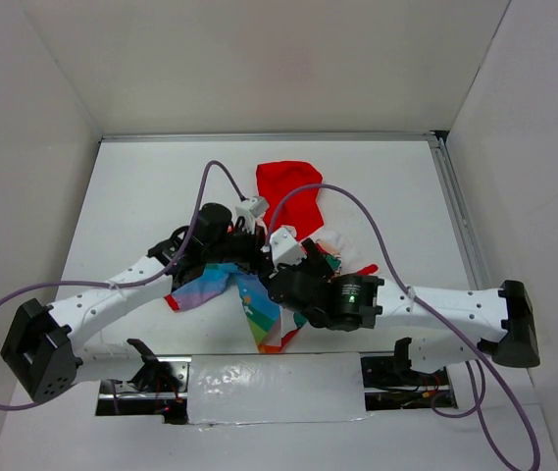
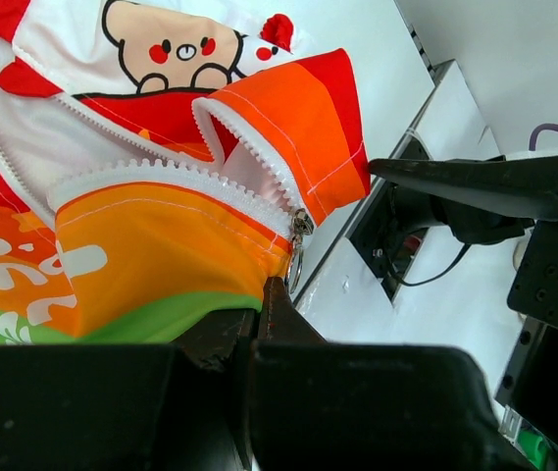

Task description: Zip up the jacket

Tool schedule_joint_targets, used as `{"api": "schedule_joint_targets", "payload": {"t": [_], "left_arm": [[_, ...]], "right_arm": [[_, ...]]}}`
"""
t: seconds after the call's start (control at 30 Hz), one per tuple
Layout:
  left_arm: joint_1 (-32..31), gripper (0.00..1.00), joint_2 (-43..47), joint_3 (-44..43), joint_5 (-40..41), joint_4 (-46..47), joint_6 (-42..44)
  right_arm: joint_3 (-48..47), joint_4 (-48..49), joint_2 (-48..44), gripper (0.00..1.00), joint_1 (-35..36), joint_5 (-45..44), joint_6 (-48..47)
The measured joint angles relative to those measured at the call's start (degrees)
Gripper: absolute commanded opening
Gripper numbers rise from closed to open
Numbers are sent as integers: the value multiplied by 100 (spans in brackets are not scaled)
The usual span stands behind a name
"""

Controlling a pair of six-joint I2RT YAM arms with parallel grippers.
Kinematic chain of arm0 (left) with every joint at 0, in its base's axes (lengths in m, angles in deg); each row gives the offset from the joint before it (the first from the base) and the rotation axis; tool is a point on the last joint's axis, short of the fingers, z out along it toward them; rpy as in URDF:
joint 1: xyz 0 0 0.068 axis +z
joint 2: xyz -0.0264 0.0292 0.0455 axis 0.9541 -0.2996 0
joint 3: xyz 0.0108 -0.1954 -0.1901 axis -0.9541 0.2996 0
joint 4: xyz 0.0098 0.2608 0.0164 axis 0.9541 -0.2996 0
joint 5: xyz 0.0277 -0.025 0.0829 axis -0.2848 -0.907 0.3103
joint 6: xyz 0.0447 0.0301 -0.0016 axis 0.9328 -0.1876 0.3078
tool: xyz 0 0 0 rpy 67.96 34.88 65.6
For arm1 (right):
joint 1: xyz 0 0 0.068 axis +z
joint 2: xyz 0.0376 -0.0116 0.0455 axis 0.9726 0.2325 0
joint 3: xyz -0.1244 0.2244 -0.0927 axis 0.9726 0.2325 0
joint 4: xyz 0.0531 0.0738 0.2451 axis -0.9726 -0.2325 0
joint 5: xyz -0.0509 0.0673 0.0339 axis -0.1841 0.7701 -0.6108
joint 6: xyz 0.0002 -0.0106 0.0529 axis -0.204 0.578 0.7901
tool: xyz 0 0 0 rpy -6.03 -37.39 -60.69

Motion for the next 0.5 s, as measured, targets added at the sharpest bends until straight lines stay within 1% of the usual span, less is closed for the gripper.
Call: {"api": "schedule_joint_targets", "payload": {"t": [0.1, 0.13, 0.2, 0.43, 0.5], "left_arm": [[33, 0, -2, 0, -90, -22, 0], [39, 0, 0, 0, -107, -22, 0], [44, 0, 0, 0, -140, -22, 2], [55, 0, 0, -4, -269, -22, 9], [74, 0, 0, -17, -278, -24, 13]], "right_arm": [[0, 35, 144, 75, 24, -267, -313], [0, 52, 179, 74, 24, -330, -369], [-2, 81, 238, 70, 31, -409, -507], [-2, 337, 372, 57, 59, -448, -944], [-2, 417, 417, 55, 59, -452, -1051]]}}
